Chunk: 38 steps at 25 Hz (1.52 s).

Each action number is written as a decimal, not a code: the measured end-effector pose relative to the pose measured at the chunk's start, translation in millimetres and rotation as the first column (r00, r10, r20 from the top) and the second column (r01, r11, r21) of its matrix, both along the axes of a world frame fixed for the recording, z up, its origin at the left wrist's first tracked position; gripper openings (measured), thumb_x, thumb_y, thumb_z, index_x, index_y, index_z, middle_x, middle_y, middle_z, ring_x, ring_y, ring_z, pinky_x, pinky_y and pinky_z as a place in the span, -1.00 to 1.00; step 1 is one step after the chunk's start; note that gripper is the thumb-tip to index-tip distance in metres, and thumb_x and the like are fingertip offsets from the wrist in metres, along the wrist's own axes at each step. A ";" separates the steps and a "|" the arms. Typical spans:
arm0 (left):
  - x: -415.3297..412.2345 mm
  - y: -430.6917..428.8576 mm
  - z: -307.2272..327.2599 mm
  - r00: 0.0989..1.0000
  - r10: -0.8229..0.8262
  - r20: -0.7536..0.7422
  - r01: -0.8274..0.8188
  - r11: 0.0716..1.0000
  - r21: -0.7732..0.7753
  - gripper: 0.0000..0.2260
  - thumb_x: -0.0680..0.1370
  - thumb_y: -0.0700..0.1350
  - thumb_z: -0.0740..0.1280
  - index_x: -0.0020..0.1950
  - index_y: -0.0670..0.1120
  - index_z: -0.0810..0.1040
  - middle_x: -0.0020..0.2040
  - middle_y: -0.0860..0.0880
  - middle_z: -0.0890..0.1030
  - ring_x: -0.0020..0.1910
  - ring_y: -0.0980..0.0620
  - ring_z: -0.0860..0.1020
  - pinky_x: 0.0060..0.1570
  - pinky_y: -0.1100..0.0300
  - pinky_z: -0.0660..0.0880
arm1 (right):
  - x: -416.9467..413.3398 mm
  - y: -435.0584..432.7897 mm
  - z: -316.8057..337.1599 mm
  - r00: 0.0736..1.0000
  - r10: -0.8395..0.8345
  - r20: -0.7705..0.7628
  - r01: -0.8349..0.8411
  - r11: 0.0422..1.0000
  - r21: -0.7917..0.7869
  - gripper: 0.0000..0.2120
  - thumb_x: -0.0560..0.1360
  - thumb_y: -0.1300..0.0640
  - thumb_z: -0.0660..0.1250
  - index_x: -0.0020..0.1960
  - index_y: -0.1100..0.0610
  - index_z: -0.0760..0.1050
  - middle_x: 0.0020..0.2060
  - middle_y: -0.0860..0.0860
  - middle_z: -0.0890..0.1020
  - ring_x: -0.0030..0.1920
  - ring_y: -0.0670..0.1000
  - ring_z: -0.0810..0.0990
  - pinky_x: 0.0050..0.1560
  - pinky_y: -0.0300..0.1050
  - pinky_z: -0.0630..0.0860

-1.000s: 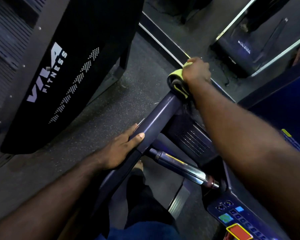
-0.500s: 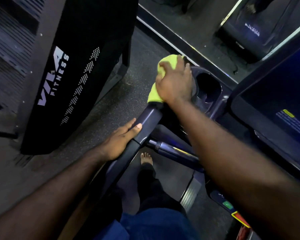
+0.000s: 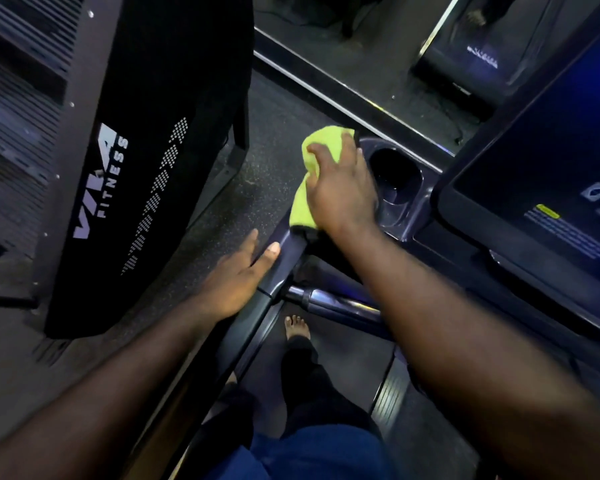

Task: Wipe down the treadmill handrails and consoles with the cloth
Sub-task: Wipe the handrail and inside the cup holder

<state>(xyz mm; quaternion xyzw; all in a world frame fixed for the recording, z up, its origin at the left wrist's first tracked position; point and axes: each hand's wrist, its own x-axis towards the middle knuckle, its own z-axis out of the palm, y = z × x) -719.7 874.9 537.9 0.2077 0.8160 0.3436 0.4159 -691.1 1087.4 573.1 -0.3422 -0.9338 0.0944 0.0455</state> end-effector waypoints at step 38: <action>2.8 68.5 8.0 0.939 -0.094 -0.330 0.083 0.995 -0.050 -0.32 0.58 0.51 -0.01 0.42 0.00 0.28 0.28 -0.20 0.57 0.18 -0.30 0.58 0.13 -0.19 0.54 | 36.6 38.8 73.3 0.640 0.118 0.759 -0.216 0.976 0.030 -0.62 0.63 0.14 0.30 0.44 0.11 0.51 0.37 0.11 0.57 0.37 0.24 0.57 0.25 0.11 0.59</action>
